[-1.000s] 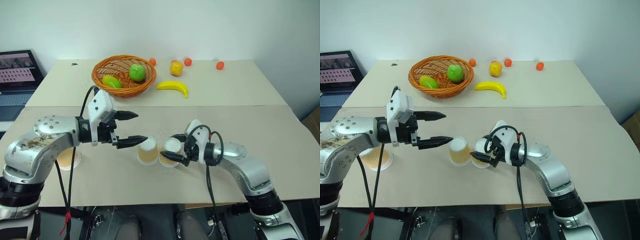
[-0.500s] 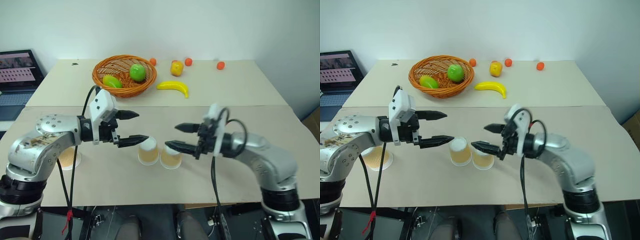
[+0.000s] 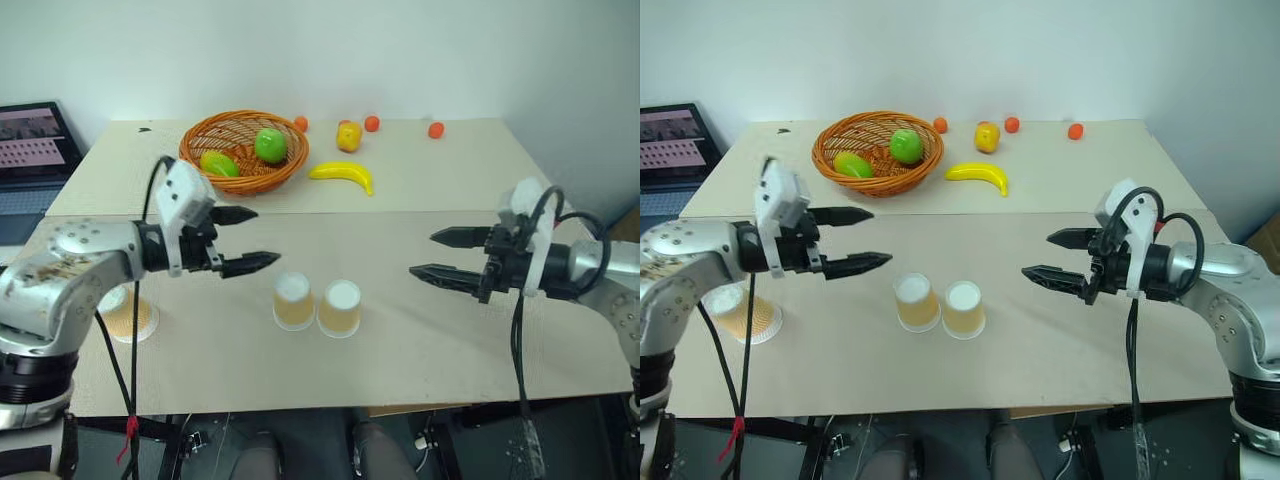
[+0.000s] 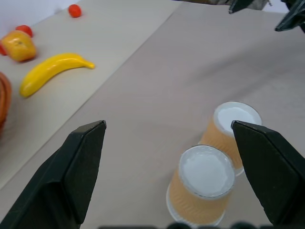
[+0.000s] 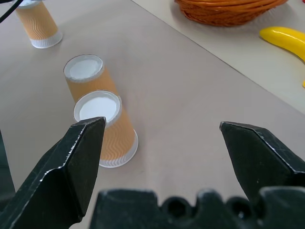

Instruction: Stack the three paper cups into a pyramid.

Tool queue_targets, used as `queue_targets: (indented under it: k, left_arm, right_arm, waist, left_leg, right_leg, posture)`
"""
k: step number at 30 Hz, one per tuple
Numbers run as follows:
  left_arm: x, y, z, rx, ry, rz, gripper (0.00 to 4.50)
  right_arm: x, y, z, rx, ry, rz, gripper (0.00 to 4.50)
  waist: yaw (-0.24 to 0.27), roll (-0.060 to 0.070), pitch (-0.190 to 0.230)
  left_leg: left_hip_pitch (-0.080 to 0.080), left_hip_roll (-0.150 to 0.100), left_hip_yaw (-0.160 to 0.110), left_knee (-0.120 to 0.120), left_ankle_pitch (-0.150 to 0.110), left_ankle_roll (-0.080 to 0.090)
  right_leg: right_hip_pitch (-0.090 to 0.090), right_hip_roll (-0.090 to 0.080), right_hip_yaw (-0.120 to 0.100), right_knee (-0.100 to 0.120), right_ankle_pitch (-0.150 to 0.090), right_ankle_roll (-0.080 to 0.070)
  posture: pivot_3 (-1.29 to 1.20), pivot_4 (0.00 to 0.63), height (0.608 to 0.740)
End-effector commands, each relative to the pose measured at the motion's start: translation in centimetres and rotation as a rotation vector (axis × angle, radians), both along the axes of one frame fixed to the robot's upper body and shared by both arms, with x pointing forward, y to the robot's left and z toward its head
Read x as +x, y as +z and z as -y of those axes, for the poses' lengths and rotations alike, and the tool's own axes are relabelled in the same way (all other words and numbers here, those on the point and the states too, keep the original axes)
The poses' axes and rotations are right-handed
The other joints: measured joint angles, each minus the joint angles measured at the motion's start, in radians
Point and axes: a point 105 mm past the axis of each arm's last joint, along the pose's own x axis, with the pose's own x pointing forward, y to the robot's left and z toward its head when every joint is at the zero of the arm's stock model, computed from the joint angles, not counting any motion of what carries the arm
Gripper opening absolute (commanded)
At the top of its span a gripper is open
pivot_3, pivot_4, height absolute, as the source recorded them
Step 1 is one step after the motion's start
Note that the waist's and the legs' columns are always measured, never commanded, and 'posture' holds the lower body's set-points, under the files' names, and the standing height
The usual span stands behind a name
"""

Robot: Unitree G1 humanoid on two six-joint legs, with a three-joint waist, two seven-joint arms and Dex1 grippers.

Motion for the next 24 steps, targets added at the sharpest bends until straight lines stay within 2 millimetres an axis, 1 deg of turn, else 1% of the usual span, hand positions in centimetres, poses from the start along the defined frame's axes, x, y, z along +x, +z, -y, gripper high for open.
queue_targets:
  k: [1,2,3,5,6,7,8,10,11,12,14,15,16,18,21,23,24]
  left_arm:
    - [0.3,4.2,-6.0,-0.03,0.26,0.124,4.5]
    - [0.1,5.0,-8.1,-0.057,0.347,0.152,4.5]
    - [-0.3,5.5,-9.5,-0.098,0.411,0.18,4.5]
    - [-0.8,5.8,-10.6,-0.155,0.465,0.23,4.5]
    - [-1.1,5.6,-11.2,-0.141,0.503,0.249,4.5]
    - [-2.1,4.8,-11.6,-0.163,0.535,0.234,4.5]
    - [-3.0,3.8,-12.0,-0.138,0.571,0.231,4.5]
    - [-4.1,2.5,-12.2,-0.118,0.606,0.217,4.5]
    - [-4.7,1.6,-12.4,-0.124,0.644,0.214,4.5]
    - [-5.2,1.1,-12.6,-0.135,0.672,0.211,4.5]
    - [-6.0,0.4,-12.3,-0.165,0.678,0.206,4.5]
    - [-6.6,-0.2,-12.9,-0.156,0.715,0.212,4.5]
    - [-7.0,-0.7,-13.1,-0.149,0.738,0.22,4.5]
    - [-7.8,-1.2,-14.5,-0.21,0.844,0.245,4.5]
    - [-8.7,-2.2,-15.1,-0.218,0.907,0.278,4.5]
    - [-9.0,-2.6,-15.4,-0.219,0.929,0.286,4.5]
    - [-9.4,-3.9,-15.6,-0.229,0.954,0.262,4.5]
  right_arm:
    - [0.8,1.0,-1.2,0.006,0.076,0.07,4.48]
    - [1.3,0.8,-1.6,0.008,0.092,0.07,4.48]
    - [1.6,0.8,-1.9,0.019,0.112,0.065,4.48]
    - [2.0,0.7,-2.3,0.028,0.133,0.06,4.48]
    - [2.2,0.5,-2.5,0.028,0.144,0.054,4.48]
    - [2.1,0.5,-3.0,0.037,0.178,0.046,4.48]
    - [2.1,0.4,-3.5,0.05,0.207,0.037,4.48]
    - [2.1,0.4,-4.0,0.067,0.241,0.027,4.48]
    - [1.9,0.3,-4.4,0.075,0.268,0.017,4.48]
    - [1.8,0.2,-4.6,0.079,0.289,0.009,4.48]
    - [1.6,0.1,-5.0,0.082,0.316,0.007,4.48]
    - [1.5,0.2,-5.2,0.086,0.328,0.012,4.48]
    - [1.4,0.3,-5.3,0.089,0.337,0.012,4.48]
    - [1.4,0.2,-5.4,0.081,0.347,0.011,4.48]
    - [1.5,0.3,-5.2,0.076,0.347,0.012,4.48]
    - [1.5,0.4,-5.2,0.076,0.347,0.012,4.48]
    - [1.6,0.5,-5.1,0.072,0.343,0.015,4.48]
  waist:
    - [-0.004,-0.001,0.001]
    - [-0.011,-0.002,0.002]
    - [-0.015,-0.002,0.002]
    - [-0.014,-0.002,0.002]
    - [-0.012,-0.002,0.002]
    - [-0.009,-0.002,0.002]
    - [-0.007,-0.002,0.002]
    - [-0.006,-0.002,0.002]
    - [-0.004,-0.005,0.004]
    - [0.002,-0.007,0.004]
    - [0.012,-0.007,0.004]
    - [0.016,-0.007,0.004]
    - [0.019,-0.007,0.004]
    - [0.021,-0.007,0.004]
    - [0.023,-0.009,0.004]
    - [0.023,-0.009,0.004]
    - [0.023,-0.009,0.004]
  left_leg:
    - [0.0,0.0,0.0,0.0,0.0,0.0]
    - [0.0,0.001,0.0,0.0,0.0,0.0]
    - [0.0,0.002,0.0,0.0,0.0,0.0]
    - [0.001,0.002,0.001,-0.001,0.0,0.0]
    - [0.0,0.002,0.0,-0.001,0.0,0.0]
    - [0.0,0.001,0.0,-0.001,0.0,0.0]
    - [-0.001,0.0,0.0,-0.001,0.0,0.0]
    - [-0.002,0.0,0.001,-0.001,-0.001,-0.001]
    - [-0.002,-0.001,0.001,-0.001,-0.001,-0.002]
    - [-0.004,-0.001,0.0,-0.001,-0.001,-0.002]
    - [-0.005,-0.001,0.0,-0.001,-0.001,-0.002]
    - [-0.006,-0.002,-0.001,-0.001,-0.002,-0.002]
    - [-0.006,-0.001,-0.001,-0.001,-0.002,-0.003]
    - [-0.005,-0.002,0.0,-0.001,-0.002,-0.003]
    - [-0.004,-0.001,-0.001,0.0,-0.001,-0.003]
    - [0.0,-0.001,0.001,0.0,-0.001,-0.003]
    - [0.001,-0.001,0.001,0.0,-0.001,-0.003]
  right_leg:
    - [0.0,0.0,0.0,0.0,0.0,0.0]
    - [-0.001,0.001,0.0,0.0,0.0,-0.001]
    - [-0.001,0.002,0.0,0.0,0.001,-0.001]
    - [-0.001,0.001,0.0,-0.001,0.001,-0.001]
    - [-0.001,0.001,0.0,-0.001,0.001,-0.001]
    - [-0.001,0.0,0.0,-0.001,0.001,-0.001]
    - [-0.001,-0.002,0.0,0.0,0.002,-0.004]
    - [-0.002,-0.004,0.0,-0.001,0.004,-0.007]
    - [-0.002,-0.005,-0.001,-0.001,0.004,-0.007]
    - [-0.003,-0.005,-0.001,-0.002,0.004,-0.007]
    - [-0.005,-0.006,-0.002,-0.002,0.005,-0.007]
    - [-0.005,-0.007,-0.003,-0.002,0.005,-0.007]
    - [-0.005,-0.007,-0.003,-0.002,0.005,-0.007]
    - [-0.005,-0.007,-0.003,-0.002,0.005,-0.007]
    - [-0.003,-0.006,-0.004,-0.002,0.006,-0.008]
    - [0.0,-0.006,-0.004,-0.002,0.006,-0.009]
    - [0.001,-0.006,-0.003,-0.002,0.006,-0.009]
  posture:
    - [0.0,0.15,0.737]
    - [0.0,0.15,0.737]
    - [0.0,0.15,0.737]
    - [0.0,0.15,0.737]
    - [0.0,0.15,0.737]
    - [0.0,0.15,0.737]
    - [0.0,0.15,0.737]
    - [0.0,0.15,0.737]
    - [0.0,0.15,0.737]
    - [0.0,0.15,0.737]
    - [0.0,0.15,0.737]
    - [0.0,0.15,0.737]
    - [0.0,0.15,0.737]
    - [0.0,0.15,0.737]
    - [0.0,0.15,0.737]
    - [0.0,0.15,0.737]
    - [0.0,0.15,0.737]
